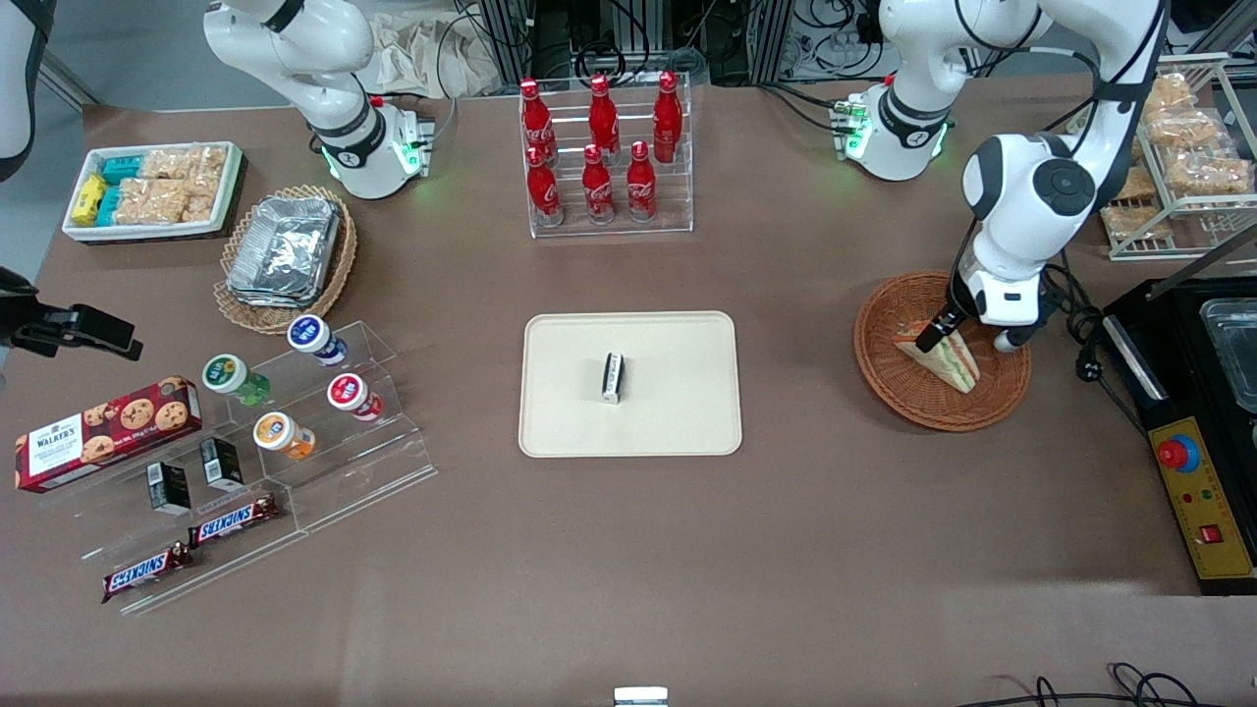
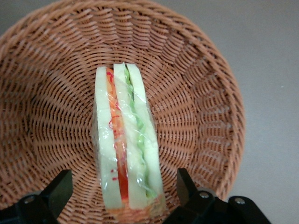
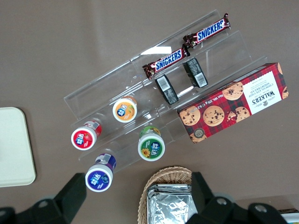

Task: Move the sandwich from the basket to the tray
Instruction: 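Close the left gripper on the sandwich's upright edge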

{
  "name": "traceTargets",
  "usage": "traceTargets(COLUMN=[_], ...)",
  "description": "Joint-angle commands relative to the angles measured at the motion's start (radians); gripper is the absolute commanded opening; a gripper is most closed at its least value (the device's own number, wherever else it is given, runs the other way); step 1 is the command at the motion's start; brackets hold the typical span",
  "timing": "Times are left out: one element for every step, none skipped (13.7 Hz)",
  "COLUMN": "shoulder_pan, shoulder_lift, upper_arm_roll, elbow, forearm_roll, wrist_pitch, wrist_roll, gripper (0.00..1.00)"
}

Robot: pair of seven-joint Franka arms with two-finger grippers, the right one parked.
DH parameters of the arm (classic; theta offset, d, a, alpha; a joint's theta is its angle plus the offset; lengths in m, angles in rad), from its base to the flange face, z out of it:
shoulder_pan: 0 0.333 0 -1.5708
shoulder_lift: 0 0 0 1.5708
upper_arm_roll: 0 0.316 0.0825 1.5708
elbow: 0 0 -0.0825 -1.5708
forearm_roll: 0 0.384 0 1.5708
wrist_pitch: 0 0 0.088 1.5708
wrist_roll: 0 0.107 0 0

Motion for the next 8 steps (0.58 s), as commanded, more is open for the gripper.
traceTargets(shoulder_pan=[0.018, 0.018, 0.018, 0.018, 0.018, 0.018, 0.018, 0.018], shoulder_lift=[0.046, 0.063, 0.068, 0.069, 0.069, 0.069, 0.069, 0.069], upper_arm_roll=[-0.007, -0.007, -0.007, -0.007, -0.007, -0.007, -0.007, -0.007], elbow=[-0.034, -0.035, -0.033, -0.031, -0.03, -0.028, -0.027, -0.027], forearm_roll=[0.001, 0.001, 0.001, 0.0, 0.0, 0.0, 0.0, 0.0], wrist_pitch=[0.119, 0.134, 0.134, 0.134, 0.133, 0.133, 0.13, 0.127], wrist_roll=[0.016, 0.016, 0.016, 0.014, 0.014, 0.017, 0.025, 0.031], gripper=[0.99, 0.91, 0.51, 0.07, 0.0, 0.0, 0.0, 0.0])
